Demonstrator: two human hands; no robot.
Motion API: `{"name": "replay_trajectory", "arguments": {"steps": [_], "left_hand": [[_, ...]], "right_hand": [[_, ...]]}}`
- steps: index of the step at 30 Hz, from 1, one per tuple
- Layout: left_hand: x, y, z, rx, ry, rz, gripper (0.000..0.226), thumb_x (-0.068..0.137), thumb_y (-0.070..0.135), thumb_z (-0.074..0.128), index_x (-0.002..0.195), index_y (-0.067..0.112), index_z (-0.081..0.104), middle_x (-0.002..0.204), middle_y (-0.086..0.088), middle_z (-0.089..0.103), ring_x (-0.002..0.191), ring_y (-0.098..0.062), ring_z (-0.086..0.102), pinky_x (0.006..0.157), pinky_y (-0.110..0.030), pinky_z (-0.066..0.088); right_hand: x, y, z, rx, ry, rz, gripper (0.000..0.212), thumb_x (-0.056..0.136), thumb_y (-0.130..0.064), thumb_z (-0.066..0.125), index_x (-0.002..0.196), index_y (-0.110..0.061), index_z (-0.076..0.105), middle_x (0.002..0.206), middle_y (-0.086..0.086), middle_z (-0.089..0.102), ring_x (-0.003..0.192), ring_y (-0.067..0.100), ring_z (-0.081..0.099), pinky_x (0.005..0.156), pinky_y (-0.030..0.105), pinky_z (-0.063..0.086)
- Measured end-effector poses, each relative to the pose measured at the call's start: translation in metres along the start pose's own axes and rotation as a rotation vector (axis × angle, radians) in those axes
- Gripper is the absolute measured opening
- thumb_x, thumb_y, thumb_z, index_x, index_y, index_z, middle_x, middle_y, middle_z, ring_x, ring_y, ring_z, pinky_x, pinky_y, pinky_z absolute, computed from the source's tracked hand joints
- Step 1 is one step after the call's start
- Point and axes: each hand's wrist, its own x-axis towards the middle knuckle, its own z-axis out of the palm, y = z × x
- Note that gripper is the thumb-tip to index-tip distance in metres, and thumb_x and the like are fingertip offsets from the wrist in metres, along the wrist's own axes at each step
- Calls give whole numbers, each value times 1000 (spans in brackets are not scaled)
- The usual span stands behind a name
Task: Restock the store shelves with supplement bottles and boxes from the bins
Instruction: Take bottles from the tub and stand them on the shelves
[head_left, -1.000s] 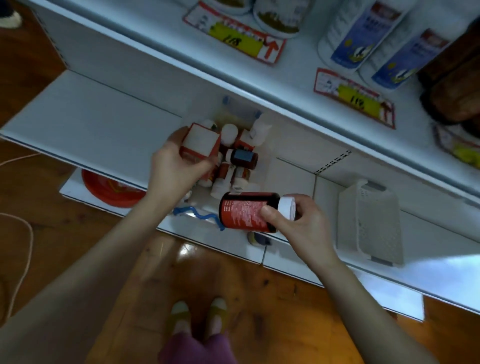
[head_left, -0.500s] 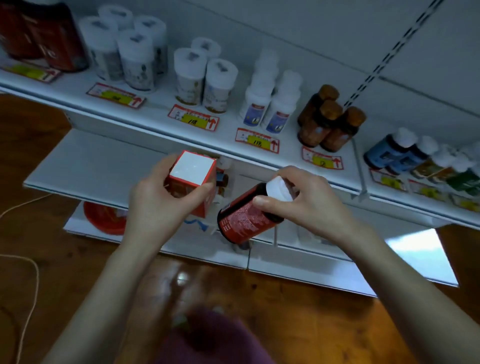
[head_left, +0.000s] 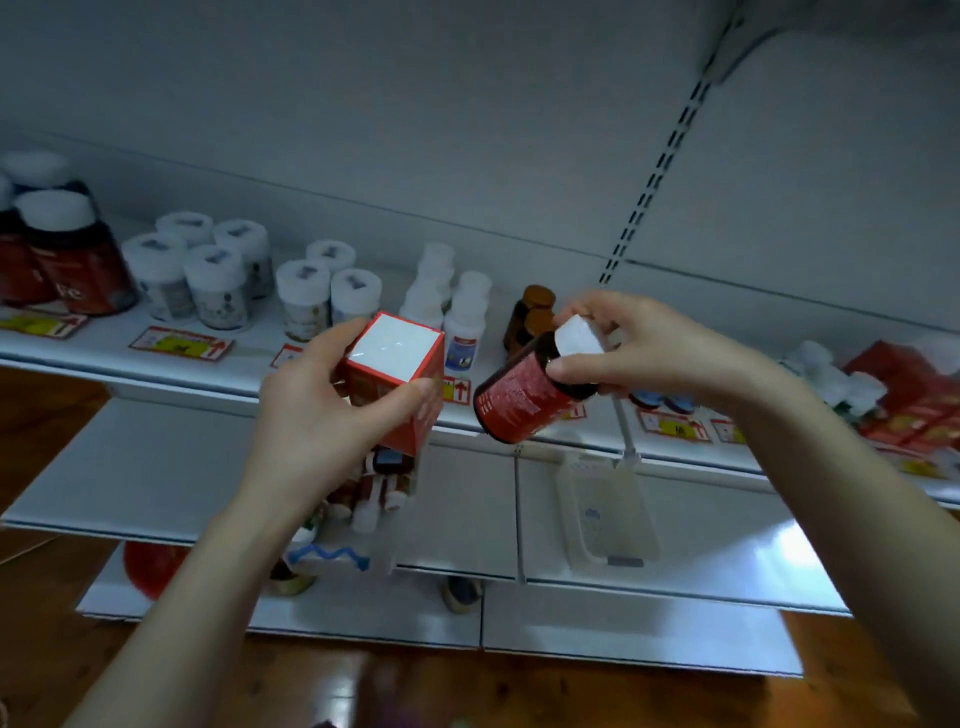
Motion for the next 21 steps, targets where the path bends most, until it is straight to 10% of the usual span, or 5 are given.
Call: {"name": "replay_trajectory", "arguments": {"steps": [17, 21], "left_hand": [[-12, 16, -6, 92, 407, -113, 44, 72, 21, 76, 105, 35, 51, 88, 33, 48, 77, 29, 48, 63, 1, 41], [-23, 8, -40, 166, 526, -161, 50, 71, 25, 76, 116, 31, 54, 89, 35, 45, 78, 28, 47, 61, -2, 40]], "right_hand": [[103, -37, -1, -11, 55, -342, 38, 81, -48, 59, 93, -12, 62, 81, 3, 63, 61, 12, 58, 47, 22, 42], [121, -68, 29, 84, -63, -429, 24, 83, -43, 59, 104, -33, 54, 85, 4, 63, 53, 11, 57, 46, 23, 43]]}}
